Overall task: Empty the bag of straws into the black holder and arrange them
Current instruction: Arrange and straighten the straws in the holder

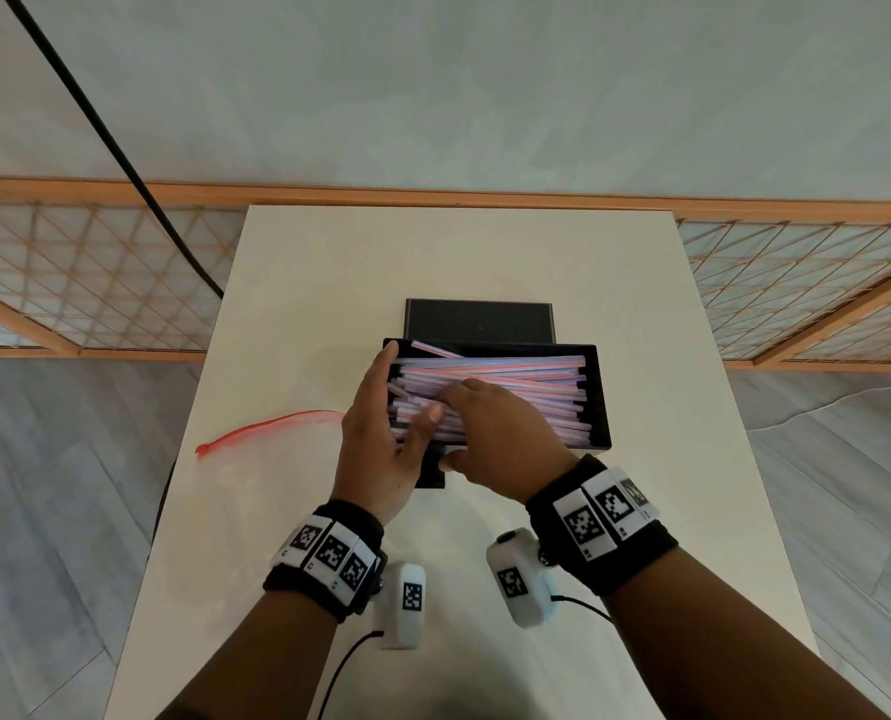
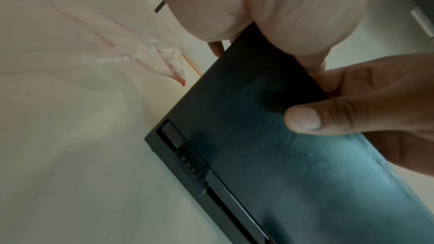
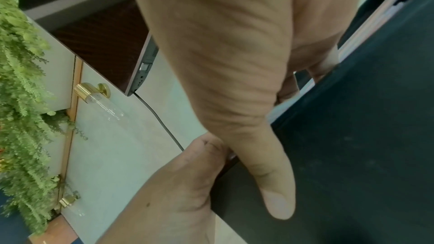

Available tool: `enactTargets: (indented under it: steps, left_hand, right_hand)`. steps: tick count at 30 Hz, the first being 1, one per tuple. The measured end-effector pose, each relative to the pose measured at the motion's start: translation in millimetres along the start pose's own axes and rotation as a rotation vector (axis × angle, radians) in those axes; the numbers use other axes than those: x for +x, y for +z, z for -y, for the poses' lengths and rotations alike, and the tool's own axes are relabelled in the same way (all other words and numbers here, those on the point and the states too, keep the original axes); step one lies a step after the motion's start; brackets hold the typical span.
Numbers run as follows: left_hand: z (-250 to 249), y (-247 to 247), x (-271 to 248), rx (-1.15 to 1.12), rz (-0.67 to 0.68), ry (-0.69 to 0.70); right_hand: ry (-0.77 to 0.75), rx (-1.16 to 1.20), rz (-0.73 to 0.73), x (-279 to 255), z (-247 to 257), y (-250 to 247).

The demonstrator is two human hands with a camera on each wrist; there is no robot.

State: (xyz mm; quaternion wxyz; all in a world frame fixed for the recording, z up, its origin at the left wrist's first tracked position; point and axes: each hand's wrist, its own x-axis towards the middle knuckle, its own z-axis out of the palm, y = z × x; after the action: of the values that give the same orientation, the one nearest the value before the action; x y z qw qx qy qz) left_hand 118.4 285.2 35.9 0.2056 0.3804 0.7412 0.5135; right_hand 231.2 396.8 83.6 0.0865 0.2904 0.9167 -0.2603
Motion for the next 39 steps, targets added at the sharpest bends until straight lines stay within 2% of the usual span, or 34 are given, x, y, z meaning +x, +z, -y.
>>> enactTargets:
  steps: [7,29,34,39]
  left_hand:
    - [2.1,1.1,1.8,0.031,-0.011,0.021]
    - [5.8,0.7,-1.2,0.051,-0.007,0.026]
    - [4.3,-0.3,-0.9,0.010,0.010,0.043]
    - [5.4,-0.4,-1.0,-0.014,0.016,0.028]
  right_hand:
    - [0.037,-0.010,0.023,11.9,-1.1,2.2]
    - [0.004,-0.086,0.087,17.8,-3.1,-9.5]
    - [-0.044,-0.195,0.049,20.0,-0.4,-6.3]
    - [-0.093,-0.276,-0.053,17.2,2.7,-4.3]
